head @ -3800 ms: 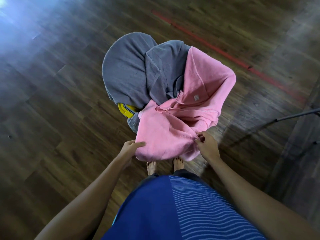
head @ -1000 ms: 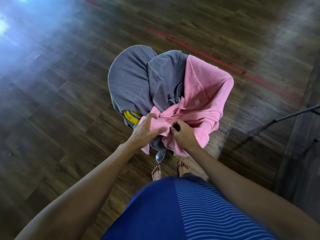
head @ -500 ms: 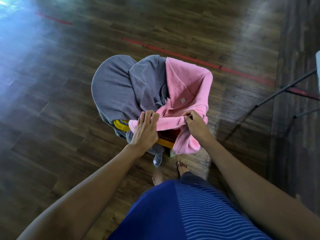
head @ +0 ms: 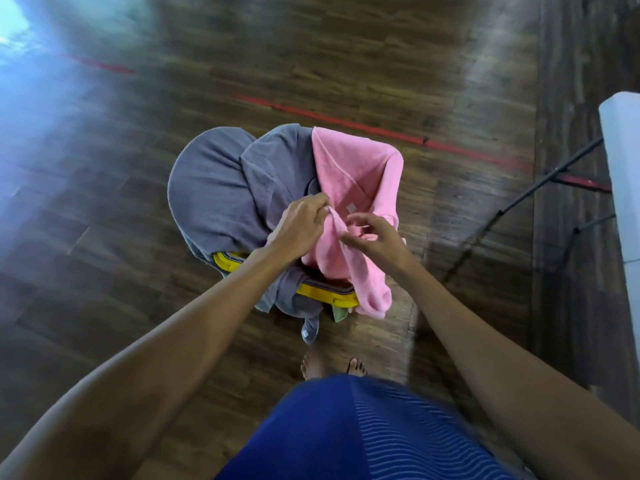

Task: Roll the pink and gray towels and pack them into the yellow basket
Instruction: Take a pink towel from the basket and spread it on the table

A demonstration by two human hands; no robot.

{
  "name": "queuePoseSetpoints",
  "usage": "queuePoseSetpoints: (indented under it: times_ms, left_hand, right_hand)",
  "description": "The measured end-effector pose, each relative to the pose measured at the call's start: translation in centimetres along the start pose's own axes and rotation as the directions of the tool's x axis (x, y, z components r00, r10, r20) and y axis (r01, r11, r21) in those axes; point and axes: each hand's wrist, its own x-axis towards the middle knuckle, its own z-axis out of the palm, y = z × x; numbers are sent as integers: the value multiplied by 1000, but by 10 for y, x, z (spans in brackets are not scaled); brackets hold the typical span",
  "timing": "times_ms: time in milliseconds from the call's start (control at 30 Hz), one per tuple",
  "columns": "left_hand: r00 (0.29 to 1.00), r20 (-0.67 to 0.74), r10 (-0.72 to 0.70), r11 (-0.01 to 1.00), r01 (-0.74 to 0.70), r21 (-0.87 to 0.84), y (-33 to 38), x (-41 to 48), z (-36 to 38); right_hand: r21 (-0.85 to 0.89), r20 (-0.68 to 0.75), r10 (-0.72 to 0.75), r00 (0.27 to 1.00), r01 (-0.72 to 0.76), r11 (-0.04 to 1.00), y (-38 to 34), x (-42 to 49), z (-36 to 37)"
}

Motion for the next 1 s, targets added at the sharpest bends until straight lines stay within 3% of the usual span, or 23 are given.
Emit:
queuePoseSetpoints:
  times_ms: [333,467,667,767,867,1000]
  left_hand:
    - [998,56,42,998,-39,-54,25,28,-23]
    - [998,60,35,999,-33,-33,4,25,-23]
    - [995,-31,-94,862,66,-502,8,29,-29]
    - [1000,-22,1,884,-11,-468,25,42,-35]
    - [994,7,113,917,-101,-385,42,51,-45]
    - [979,22,201,921,-181,-344,60,58,-50]
  right_hand:
    - [-242,-236,-104,966,45,969,-31,20,-31]
    - [-210,-300,-53,953,-12,978,-26,10,-42]
    - [-118,-343,-2,939,-41,992,-24,-4,-37]
    - [-76,-352,-31,935,4,997,-38,-3,-36]
    - [40,-378,-137,916,164,986,-59,4,-41]
    - [2,-362,-213,908,229,973,-76,11,-49]
